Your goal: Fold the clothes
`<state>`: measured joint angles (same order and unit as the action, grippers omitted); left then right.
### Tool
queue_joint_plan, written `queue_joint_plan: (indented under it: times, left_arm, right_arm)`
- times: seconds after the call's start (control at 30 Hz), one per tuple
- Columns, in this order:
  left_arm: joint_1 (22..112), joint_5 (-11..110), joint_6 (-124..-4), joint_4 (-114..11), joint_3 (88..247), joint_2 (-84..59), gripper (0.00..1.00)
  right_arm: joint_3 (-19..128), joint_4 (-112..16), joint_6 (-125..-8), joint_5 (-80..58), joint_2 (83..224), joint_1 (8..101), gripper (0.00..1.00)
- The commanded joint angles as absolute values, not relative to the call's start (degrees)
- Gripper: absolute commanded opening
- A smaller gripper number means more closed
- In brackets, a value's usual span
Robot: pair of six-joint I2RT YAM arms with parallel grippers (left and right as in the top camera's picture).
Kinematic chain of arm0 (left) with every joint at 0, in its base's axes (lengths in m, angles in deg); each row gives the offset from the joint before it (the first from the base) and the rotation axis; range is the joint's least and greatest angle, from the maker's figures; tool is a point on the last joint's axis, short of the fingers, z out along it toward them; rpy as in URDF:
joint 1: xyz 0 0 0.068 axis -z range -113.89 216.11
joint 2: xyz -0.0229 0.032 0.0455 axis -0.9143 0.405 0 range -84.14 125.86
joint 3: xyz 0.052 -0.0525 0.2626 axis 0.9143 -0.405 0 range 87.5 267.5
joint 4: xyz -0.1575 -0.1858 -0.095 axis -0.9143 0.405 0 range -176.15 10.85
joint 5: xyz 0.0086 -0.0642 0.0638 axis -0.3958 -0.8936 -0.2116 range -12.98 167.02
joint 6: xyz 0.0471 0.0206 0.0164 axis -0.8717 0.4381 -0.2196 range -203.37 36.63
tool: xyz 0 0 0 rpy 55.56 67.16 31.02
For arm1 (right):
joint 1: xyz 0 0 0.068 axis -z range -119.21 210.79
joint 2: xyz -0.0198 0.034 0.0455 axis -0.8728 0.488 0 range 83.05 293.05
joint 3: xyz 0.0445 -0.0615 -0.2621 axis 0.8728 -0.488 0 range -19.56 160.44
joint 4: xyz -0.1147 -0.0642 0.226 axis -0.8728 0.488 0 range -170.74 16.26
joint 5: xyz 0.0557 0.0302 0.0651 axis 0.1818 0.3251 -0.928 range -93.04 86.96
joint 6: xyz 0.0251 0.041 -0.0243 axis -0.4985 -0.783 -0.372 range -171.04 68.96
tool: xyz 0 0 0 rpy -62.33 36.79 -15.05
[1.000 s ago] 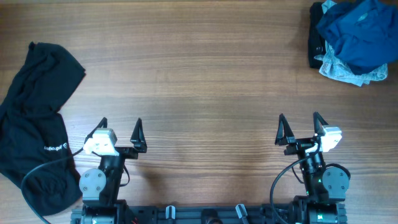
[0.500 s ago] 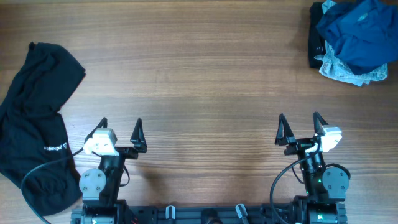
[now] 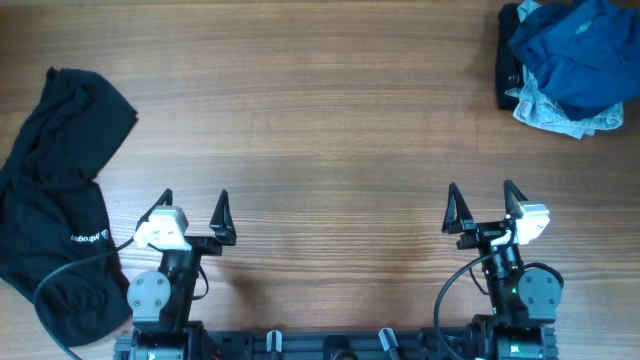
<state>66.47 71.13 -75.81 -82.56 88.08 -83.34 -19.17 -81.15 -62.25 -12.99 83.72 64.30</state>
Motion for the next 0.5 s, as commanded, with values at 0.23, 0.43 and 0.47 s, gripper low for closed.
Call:
queue_joint_plan:
  times: [0.23,0.43,0.47]
  left_arm:
    - [66.25,68.70,-76.08,-82.49,87.84,-83.32,1.00]
    - [66.27,60.74,-66.00,-84.20,87.84,-83.32,1.00]
    - [66.25,60.77,-62.39,-84.74,87.84,-83.32,1.00]
  right_arm:
    - [-19.26,-81.41,-61.59,-11.79,83.48,64.12,1.00]
    - [-19.26,-81.41,-61.59,-11.79,83.48,64.12,0.99]
    - [-19.26,-81.41,-61.57,-11.79,83.48,64.12,1.00]
